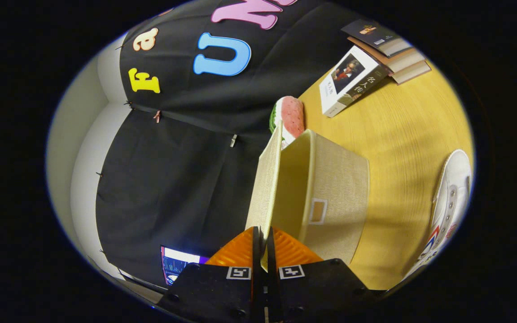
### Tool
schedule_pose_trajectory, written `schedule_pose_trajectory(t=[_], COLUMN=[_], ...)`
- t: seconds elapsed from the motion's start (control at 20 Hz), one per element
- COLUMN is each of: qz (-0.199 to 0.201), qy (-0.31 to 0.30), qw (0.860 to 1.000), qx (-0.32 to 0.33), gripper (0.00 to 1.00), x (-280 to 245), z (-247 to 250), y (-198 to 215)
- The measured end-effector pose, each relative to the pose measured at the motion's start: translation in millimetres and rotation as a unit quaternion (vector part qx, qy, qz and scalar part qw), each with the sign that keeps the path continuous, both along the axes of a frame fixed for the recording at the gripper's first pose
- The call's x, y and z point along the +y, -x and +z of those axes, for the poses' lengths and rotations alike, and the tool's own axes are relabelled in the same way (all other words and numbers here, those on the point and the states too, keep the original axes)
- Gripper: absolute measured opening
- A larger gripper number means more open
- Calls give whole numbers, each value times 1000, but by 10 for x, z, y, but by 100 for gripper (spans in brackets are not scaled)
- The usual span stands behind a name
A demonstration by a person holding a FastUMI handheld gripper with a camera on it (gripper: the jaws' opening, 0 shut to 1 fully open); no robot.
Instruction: Open the storage box then place both shoes into the box .Put the left shoe in first, then the right shoe, with the right side of both shoes facing outward in a uniform manner.
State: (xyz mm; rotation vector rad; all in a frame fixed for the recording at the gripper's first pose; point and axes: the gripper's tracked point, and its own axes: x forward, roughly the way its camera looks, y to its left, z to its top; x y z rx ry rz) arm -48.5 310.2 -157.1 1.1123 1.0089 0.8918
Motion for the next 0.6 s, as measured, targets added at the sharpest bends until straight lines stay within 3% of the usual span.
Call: schedule_pose_trajectory(t=[0.3,0.6], qz=[17,32], qy=[4,13], qw=[998,996], qx=[-59,-77], gripper=[11,15], x=[346,885], z=[632,1079], y=[-83,-166])
